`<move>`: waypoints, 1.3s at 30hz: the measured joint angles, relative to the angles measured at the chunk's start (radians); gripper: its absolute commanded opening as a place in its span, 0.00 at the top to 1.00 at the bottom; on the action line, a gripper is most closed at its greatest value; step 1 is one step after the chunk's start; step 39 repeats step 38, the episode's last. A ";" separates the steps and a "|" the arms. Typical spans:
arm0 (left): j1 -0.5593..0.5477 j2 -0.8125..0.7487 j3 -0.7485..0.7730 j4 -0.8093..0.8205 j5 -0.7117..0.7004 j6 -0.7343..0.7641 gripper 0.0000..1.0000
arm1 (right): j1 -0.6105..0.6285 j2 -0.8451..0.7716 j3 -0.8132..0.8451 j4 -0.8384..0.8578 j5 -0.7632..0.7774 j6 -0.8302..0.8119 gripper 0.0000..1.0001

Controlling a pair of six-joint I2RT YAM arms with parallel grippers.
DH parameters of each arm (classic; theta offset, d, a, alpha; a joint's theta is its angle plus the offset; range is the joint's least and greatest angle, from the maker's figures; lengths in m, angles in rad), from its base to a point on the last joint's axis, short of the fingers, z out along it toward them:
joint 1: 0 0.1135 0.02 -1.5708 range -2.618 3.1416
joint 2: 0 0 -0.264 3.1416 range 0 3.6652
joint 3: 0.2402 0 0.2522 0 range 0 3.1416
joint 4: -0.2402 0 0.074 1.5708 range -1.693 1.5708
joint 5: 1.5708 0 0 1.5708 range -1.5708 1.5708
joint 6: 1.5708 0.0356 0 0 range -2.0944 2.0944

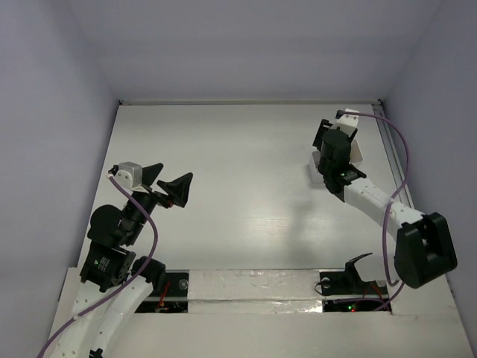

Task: Sort the stationery into containers
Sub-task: Reset both arms

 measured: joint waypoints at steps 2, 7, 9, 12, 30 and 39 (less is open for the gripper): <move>0.000 0.006 0.000 0.000 0.000 0.000 0.01 | 0.000 -0.055 0.006 -0.045 -0.075 0.037 0.40; 0.005 0.020 0.000 0.000 0.000 0.000 0.01 | 0.001 -0.190 0.007 -0.151 -0.285 0.118 0.40; 0.005 0.026 0.000 0.000 0.000 0.000 0.01 | 0.001 -0.241 0.006 -0.186 -0.355 0.145 0.36; 0.010 0.034 0.000 0.000 0.004 0.000 0.01 | 0.005 -0.336 -0.007 -0.233 -0.436 0.175 0.22; 0.046 0.040 0.000 0.038 0.047 -0.016 0.01 | 0.006 -0.949 -0.064 -0.431 -0.535 0.245 0.00; 0.047 0.040 0.018 0.046 0.040 -0.034 0.01 | 0.006 -0.978 -0.096 -0.458 -0.534 0.249 0.00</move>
